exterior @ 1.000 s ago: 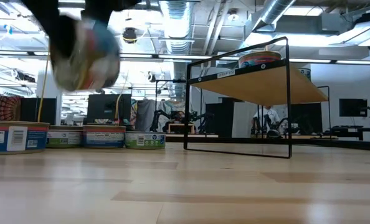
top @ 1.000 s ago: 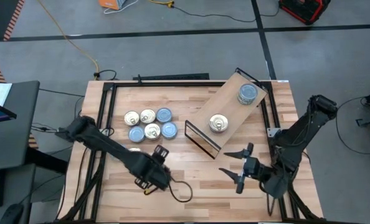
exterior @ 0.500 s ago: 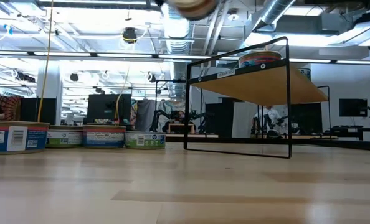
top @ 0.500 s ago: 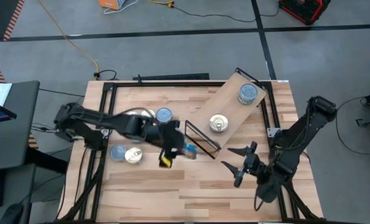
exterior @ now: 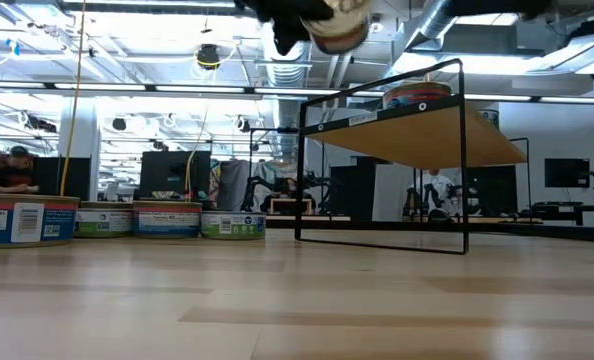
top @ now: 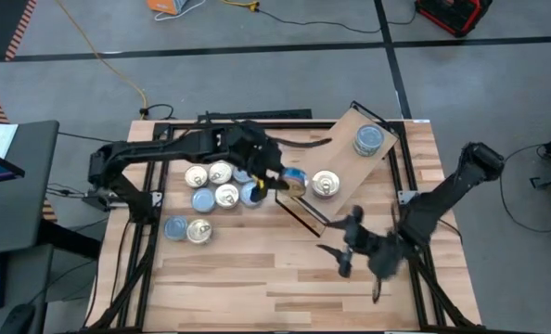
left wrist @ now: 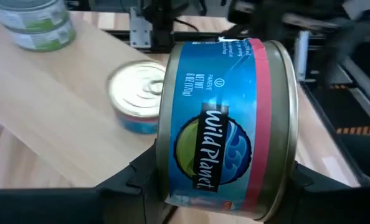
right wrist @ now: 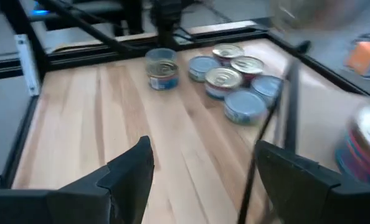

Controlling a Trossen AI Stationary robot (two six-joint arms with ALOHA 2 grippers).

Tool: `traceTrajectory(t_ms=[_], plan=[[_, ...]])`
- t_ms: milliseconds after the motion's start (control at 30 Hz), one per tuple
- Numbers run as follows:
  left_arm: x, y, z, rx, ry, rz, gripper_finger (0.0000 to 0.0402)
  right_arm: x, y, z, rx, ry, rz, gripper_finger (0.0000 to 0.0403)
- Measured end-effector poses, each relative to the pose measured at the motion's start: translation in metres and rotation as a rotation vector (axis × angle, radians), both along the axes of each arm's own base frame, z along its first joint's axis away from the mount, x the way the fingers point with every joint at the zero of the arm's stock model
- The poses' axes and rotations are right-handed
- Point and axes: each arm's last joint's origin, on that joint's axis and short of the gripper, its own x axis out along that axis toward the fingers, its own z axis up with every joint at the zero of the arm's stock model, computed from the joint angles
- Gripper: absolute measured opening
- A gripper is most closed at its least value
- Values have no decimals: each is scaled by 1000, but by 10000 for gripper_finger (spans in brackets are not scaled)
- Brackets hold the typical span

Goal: Stack canned seafood by type on shelf
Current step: Stack the blue and pink tuna can on the shelf

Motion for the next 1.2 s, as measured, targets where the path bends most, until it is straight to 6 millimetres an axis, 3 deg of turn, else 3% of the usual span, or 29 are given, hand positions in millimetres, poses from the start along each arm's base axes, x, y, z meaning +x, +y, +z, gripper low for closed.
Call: traceTrajectory(t_ms=[100,167,333,433,567,733,967,1200], plan=[[10,5,-12,-57,19,-14,176,18,-17,17,-5,-46,153,302],[18,5,-19,-104,28,-33,176,20,-24,27,-31,-86,213,300],[34,7,-33,-216,25,-71,176,-6,-31,47,-90,-103,201,296],[40,16,-23,-263,-9,-86,176,-23,-29,51,-99,-98,160,295],[38,29,-8,-282,-60,-58,176,-40,-25,51,-142,-92,77,295],[37,37,-3,-330,-56,-30,176,-37,-34,49,-195,-90,-70,295],[40,20,1,-177,-116,-95,176,-26,-59,46,-162,-72,-210,297],[42,10,2,-61,-148,-142,176,-17,-70,43,-168,-26,-198,331]])
